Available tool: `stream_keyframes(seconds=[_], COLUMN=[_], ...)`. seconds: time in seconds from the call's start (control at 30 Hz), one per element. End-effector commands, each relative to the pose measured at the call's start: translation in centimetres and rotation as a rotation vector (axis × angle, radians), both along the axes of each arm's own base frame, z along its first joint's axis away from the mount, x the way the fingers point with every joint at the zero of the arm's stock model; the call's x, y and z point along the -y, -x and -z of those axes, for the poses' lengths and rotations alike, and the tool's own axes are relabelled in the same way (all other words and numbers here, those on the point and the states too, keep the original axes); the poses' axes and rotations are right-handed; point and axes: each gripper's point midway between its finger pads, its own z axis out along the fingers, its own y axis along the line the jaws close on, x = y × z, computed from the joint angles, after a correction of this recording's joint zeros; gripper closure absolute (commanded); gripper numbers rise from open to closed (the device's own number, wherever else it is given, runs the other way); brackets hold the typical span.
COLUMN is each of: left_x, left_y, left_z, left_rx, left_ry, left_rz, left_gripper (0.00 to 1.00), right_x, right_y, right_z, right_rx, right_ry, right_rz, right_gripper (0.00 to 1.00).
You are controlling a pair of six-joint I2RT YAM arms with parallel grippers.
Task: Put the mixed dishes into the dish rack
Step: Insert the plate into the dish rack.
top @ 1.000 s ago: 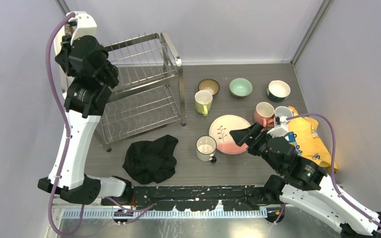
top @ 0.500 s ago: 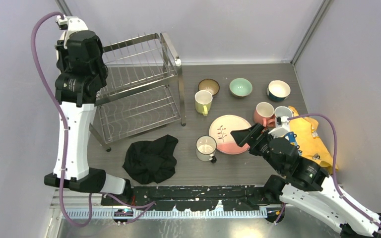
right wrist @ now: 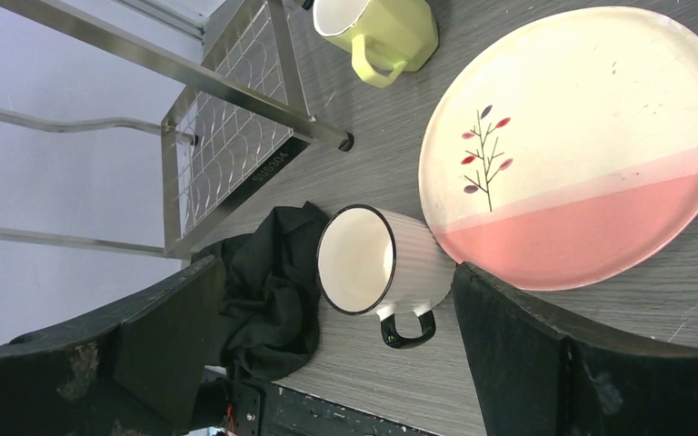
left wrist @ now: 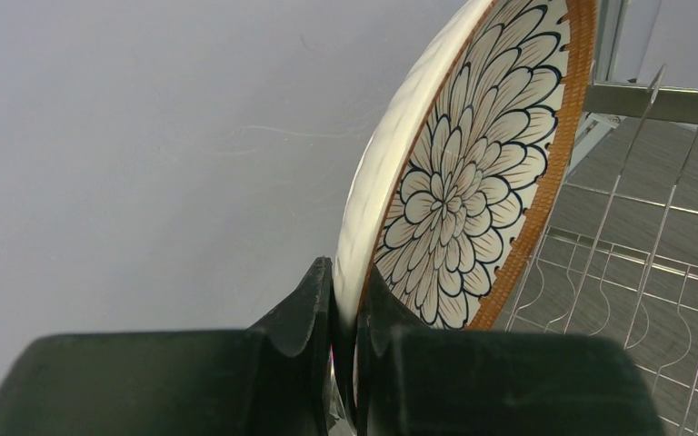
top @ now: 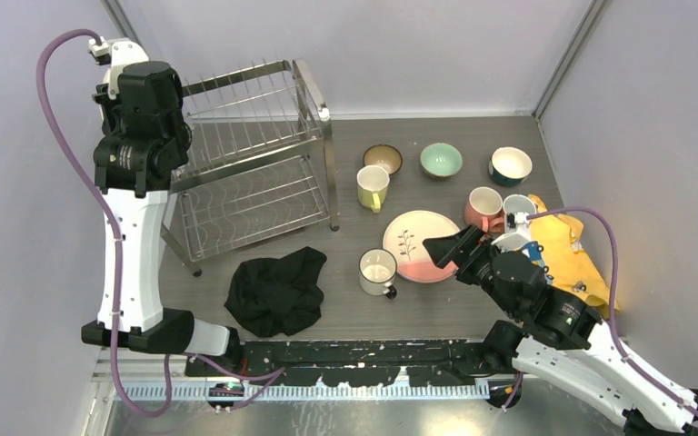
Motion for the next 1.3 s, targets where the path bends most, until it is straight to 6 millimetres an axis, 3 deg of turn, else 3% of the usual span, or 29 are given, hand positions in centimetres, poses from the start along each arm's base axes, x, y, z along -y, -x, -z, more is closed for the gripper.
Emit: stream_keyframes(seconds=[0.0, 0.23, 0.6, 0.8, 1.0, 1.27], left_x=[-1.0, -1.6, -1.9, -1.4, -0.9, 1.2], left_y=[1.1, 2.4, 2.1, 1.6, 1.6, 1.6], left_z=[-1.5, -2.5, -2.3, -1.9, -1.8, -2.4], left_rx=[0.119, 0.175, 0.16, 0.159, 0.174, 0.205], left_ry=[0.027, 0.016, -0.009, 0.015, 0.046, 0.139], left_rz=[-0.08, -0.14, -0.175, -0.115, -0.06, 0.125], left_gripper=[1.0, 1.0, 1.0, 0.69, 0.57, 0.27], right_x=[0.0, -0.4, -0.3, -0.2, -0.1, -0.2], right_y=[-0.5, -0.7, -0.7, -0.6, -0.6, -0.7], right_z=[-1.8, -1.7, -1.7, -1.8, -1.5, -1.2], right_rx=[0.038, 0.031, 0.033, 0.034, 0.025, 0.021], right_ry=[-0.017, -0.01, -0.008, -0.014, -0.012, 0.01], right_rz=[0.018, 0.012, 0.015, 0.019, 0.022, 0.018], right_gripper=[0.0, 0.0, 0.0, 0.0, 0.0, 0.01])
